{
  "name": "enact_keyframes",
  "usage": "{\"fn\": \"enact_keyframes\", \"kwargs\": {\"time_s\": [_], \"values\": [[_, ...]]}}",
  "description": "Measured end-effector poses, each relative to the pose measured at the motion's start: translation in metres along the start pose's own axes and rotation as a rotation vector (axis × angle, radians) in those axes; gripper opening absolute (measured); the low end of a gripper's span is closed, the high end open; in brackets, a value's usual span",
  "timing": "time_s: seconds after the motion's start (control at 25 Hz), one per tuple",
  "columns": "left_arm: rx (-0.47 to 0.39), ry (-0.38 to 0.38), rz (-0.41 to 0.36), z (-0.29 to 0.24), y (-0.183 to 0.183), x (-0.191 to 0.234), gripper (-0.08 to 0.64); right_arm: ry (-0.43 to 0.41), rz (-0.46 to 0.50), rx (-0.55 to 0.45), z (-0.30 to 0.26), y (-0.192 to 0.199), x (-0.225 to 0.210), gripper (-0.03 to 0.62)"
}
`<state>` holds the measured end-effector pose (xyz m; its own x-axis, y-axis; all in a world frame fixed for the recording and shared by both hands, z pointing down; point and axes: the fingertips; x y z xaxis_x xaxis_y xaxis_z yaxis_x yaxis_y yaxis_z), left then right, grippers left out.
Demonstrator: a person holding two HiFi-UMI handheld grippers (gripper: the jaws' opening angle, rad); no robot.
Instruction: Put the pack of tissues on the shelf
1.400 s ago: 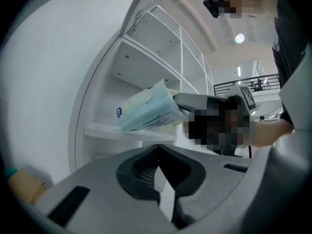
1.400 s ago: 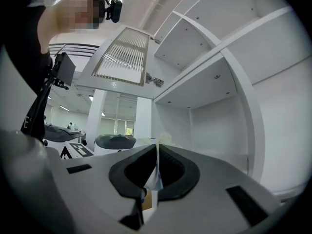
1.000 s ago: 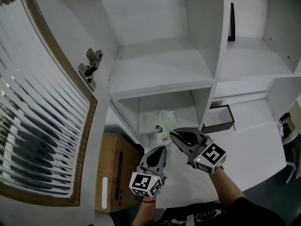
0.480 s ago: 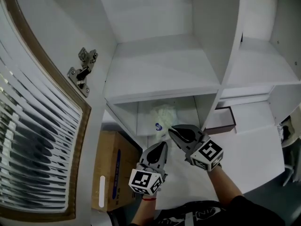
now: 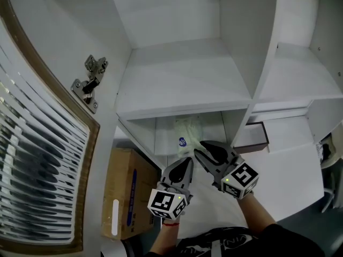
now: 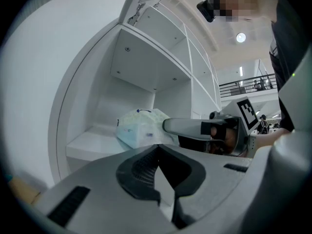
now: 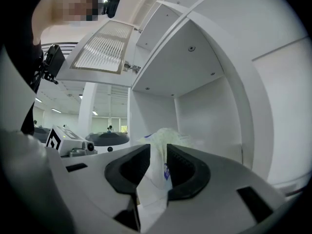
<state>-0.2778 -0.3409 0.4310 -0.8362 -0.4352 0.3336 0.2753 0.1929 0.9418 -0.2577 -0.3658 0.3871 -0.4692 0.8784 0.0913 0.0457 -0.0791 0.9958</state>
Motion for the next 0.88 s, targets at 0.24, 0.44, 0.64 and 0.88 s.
{"fn": "enact_keyframes", "kwargs": {"time_s": [0.24,0.44,0.64,0.88], "values": [[0.008,-0.013,0.019,-0.004,0.0,-0.001,0.005,0.113,0.066,0.058,0.021,0.004,0.004,0.08],[0.005,-0.015,0.034,-0.008,-0.004,0.0,0.005,0.137,0.086,0.039,0.022,0.006,0.017,0.072],[0.009,-0.03,0.05,-0.01,-0.006,0.001,0.005,0.18,0.084,0.038,0.03,0.006,0.019,0.049],[0.015,-0.028,0.051,-0.013,-0.005,0.0,0.005,0.159,0.051,0.083,0.026,0.02,0.031,0.032]]}}
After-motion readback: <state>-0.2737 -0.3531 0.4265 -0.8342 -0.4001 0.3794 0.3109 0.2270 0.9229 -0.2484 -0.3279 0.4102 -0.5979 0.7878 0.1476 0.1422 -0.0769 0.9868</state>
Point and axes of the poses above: the fingertips, and each gripper's own axes: z backward along the fingers, x to its left, y out of its underside, and after that the axes turned 10 degrees about z, right-handed
